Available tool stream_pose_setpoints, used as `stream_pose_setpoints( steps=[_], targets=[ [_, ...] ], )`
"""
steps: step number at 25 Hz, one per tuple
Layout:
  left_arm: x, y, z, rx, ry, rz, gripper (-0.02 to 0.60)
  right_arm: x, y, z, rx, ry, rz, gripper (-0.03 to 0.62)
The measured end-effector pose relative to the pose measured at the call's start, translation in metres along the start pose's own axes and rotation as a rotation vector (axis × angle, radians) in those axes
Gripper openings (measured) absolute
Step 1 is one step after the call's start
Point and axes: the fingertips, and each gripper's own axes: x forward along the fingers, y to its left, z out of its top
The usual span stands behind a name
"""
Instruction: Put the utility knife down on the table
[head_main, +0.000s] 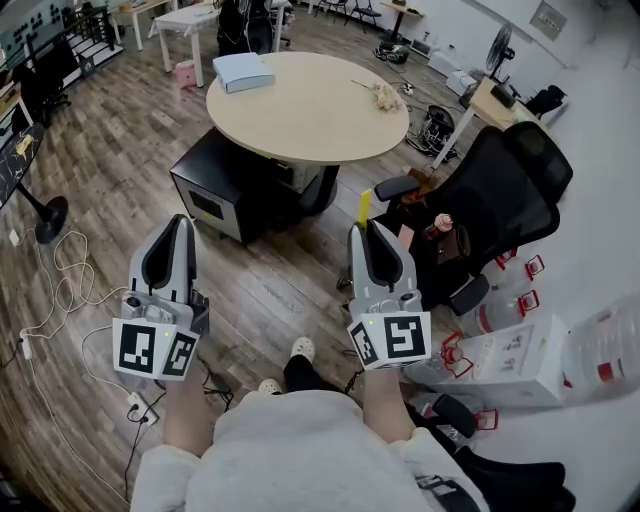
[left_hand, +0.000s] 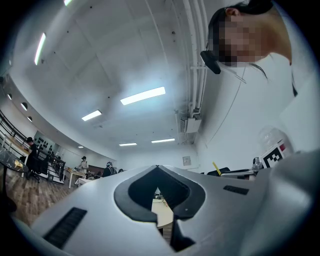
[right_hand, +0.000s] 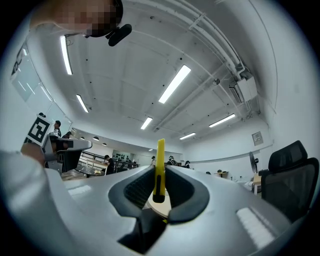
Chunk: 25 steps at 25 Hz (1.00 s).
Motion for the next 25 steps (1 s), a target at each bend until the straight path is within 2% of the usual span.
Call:
stream_pose_setpoints(
  steps=[15,25],
  targets=[
    [0.103,0.010,-0.024,0.022,-0.007,0.000,0.008,0.094,-0.057,-0.019,0.006,-0.013,0.068,0.072],
    [0.164,-0.003,-0.047,0.025,-0.009,0.015,0.008,0.127,-0.105,-0.038,0.018,-0.005,0.089,0.072]
  ],
)
